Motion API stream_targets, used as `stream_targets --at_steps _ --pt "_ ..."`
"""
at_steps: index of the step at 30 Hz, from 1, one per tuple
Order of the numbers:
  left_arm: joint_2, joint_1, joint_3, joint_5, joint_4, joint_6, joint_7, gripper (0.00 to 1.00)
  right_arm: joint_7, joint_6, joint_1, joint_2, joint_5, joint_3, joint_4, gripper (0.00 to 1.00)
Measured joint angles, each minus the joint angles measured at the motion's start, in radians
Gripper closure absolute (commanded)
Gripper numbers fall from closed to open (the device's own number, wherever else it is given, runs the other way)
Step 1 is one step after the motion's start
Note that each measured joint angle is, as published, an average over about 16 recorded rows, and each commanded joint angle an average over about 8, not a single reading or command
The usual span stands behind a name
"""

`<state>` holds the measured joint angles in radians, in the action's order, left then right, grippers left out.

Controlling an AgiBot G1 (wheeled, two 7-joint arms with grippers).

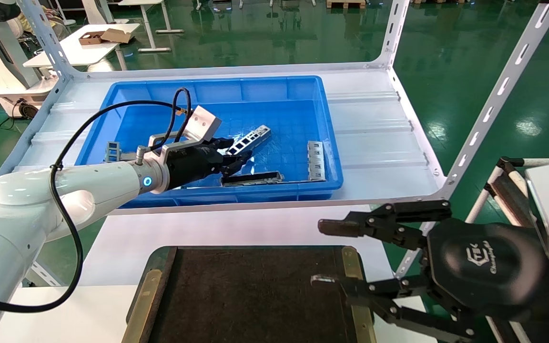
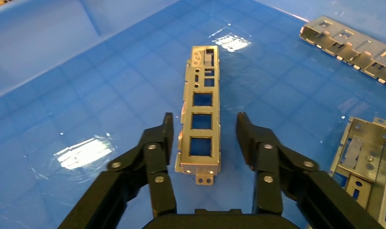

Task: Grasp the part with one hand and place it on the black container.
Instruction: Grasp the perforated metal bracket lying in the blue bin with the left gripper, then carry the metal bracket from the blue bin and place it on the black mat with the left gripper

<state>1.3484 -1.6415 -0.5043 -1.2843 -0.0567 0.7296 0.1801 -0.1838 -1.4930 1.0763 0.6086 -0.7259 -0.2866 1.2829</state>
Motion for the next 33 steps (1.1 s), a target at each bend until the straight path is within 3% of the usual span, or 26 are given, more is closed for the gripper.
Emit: stream_targets --at_steps 17,33 --pt "-0.017 -0.018 0.034 0.073 -0.031 0.07 -0.003 1.0 0.001 0.001 0.0 0.0 0.001 -0.001 0.0 1.0" --pt "-0.157 0.001 0.087 0.172 -0.079 0.498 -0.057 1.0 0.001 0.001 0.0 -0.001 0.002 -0.002 0.0 1.0"
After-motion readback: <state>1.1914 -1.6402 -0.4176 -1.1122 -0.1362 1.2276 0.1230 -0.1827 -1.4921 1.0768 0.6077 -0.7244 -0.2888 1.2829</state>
